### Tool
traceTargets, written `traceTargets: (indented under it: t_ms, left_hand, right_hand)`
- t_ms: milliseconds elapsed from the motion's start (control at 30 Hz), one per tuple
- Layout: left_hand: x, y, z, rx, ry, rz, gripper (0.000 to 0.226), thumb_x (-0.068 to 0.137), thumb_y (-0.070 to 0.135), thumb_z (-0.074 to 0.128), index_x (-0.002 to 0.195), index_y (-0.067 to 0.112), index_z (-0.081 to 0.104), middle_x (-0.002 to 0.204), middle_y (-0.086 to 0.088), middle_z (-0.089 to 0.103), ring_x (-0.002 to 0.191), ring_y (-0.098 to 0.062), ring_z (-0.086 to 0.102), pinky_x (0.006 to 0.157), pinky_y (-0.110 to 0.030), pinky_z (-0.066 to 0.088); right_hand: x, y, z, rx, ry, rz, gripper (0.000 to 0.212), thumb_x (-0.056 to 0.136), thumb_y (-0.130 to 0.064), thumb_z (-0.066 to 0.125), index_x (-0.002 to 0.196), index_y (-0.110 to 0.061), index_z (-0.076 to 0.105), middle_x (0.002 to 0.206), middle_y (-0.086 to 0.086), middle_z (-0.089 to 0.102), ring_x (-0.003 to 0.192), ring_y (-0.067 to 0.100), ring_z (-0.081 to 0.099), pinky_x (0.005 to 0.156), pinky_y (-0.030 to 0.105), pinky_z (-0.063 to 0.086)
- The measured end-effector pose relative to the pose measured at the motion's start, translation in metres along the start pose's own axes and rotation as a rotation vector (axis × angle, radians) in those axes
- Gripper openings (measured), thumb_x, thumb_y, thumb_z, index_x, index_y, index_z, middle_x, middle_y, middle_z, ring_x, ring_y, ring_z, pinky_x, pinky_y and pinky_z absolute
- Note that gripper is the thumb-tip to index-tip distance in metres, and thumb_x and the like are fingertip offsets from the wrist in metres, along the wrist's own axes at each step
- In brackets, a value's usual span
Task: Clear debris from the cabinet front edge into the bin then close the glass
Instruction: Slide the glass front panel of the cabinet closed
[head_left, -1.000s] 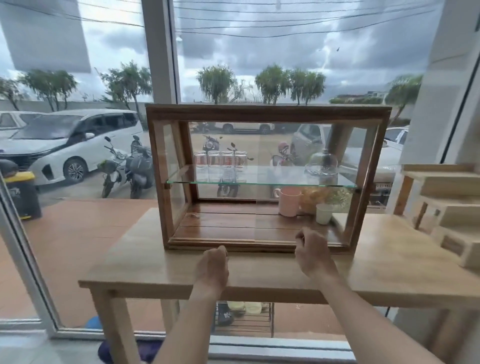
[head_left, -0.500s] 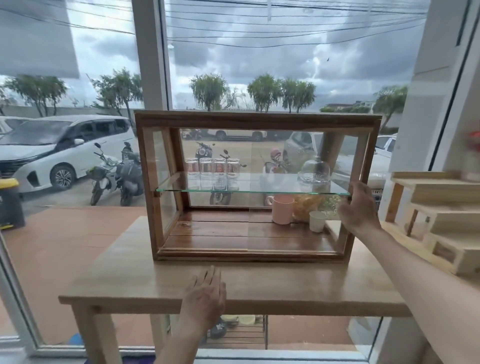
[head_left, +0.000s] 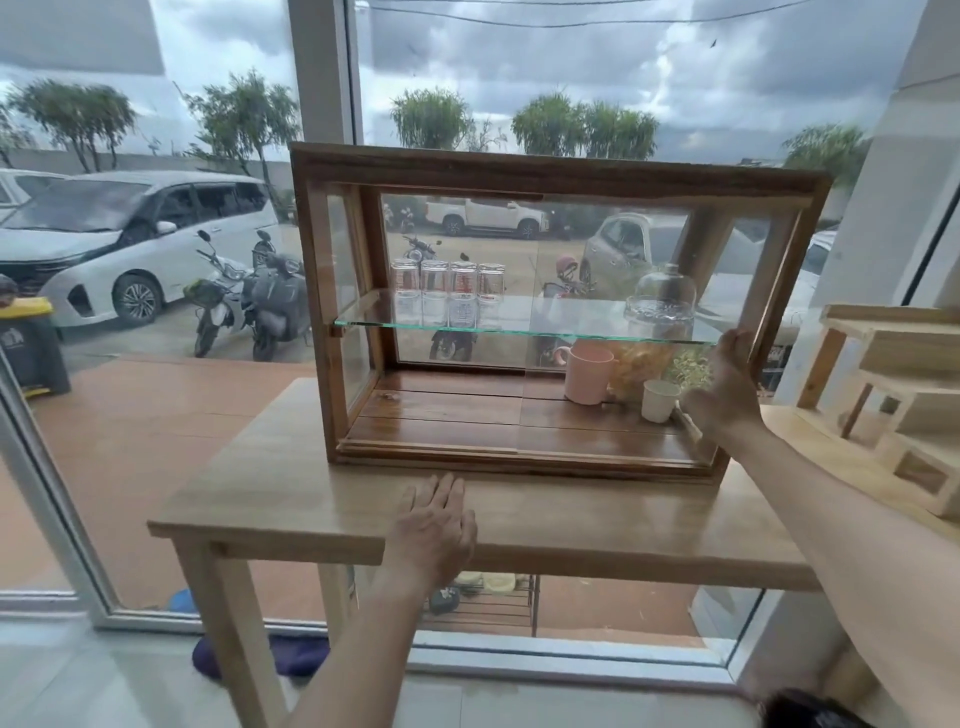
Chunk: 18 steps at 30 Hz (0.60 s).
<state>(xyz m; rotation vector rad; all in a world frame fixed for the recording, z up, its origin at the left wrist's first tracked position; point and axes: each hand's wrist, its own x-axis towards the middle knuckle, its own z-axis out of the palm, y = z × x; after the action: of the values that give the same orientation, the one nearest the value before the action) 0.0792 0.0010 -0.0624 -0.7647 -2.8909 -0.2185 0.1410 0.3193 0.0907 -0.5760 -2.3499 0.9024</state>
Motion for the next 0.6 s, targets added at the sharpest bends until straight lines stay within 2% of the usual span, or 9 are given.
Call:
traceTargets:
  t_ms: [167,233,500,600]
  left_hand:
    - [0.000,-0.001,0.001,0.002,-0.011,-0.003,0.063,0.095,0.039,0.009,0.151,0.010,0.013,0.161,-0.007,0.016,0.149,-0.023,0.013,0.122,-0.047,0.014]
    - [0.000,0.000,0.000,0.012,-0.013,-0.003,0.065,0.093,0.040,0.007,0.151,0.010,0.012,0.161,-0.007,0.015,0.149,-0.023,0.012,0.122,-0.046,0.013]
    - [-0.002,0.000,0.001,0.029,0.001,0.009,0.085,0.078,0.046,-0.014,0.151,0.011,0.011,0.162,-0.007,0.014,0.149,-0.024,0.012,0.122,-0.047,0.014]
    - [-0.002,0.000,0.001,0.017,0.002,0.007,0.086,0.078,0.047,-0.014,0.151,0.011,0.011,0.162,-0.007,0.014,0.149,-0.023,0.011,0.122,-0.047,0.013]
  right_hand:
    - [0.003,-0.006,0.005,0.037,0.007,0.053,0.103,0.074,0.002,0.050,0.155,-0.022,-0.009,0.165,0.004,-0.009,0.152,0.028,0.006,0.119,0.037,0.014]
    - [0.002,-0.009,0.006,0.044,0.011,0.045,0.102,0.075,0.000,0.051,0.155,-0.020,-0.008,0.165,0.003,-0.011,0.152,0.026,0.003,0.121,0.037,0.011]
    - [-0.007,-0.023,0.017,0.044,-0.026,0.046,0.106,0.072,-0.004,0.049,0.153,-0.026,-0.014,0.163,-0.005,-0.020,0.152,0.027,0.003,0.120,0.048,0.021]
    - [-0.007,-0.028,0.023,0.075,-0.018,0.047,0.105,0.075,0.001,0.050,0.154,-0.023,-0.015,0.161,-0.007,-0.027,0.152,0.023,-0.007,0.122,0.048,0.018]
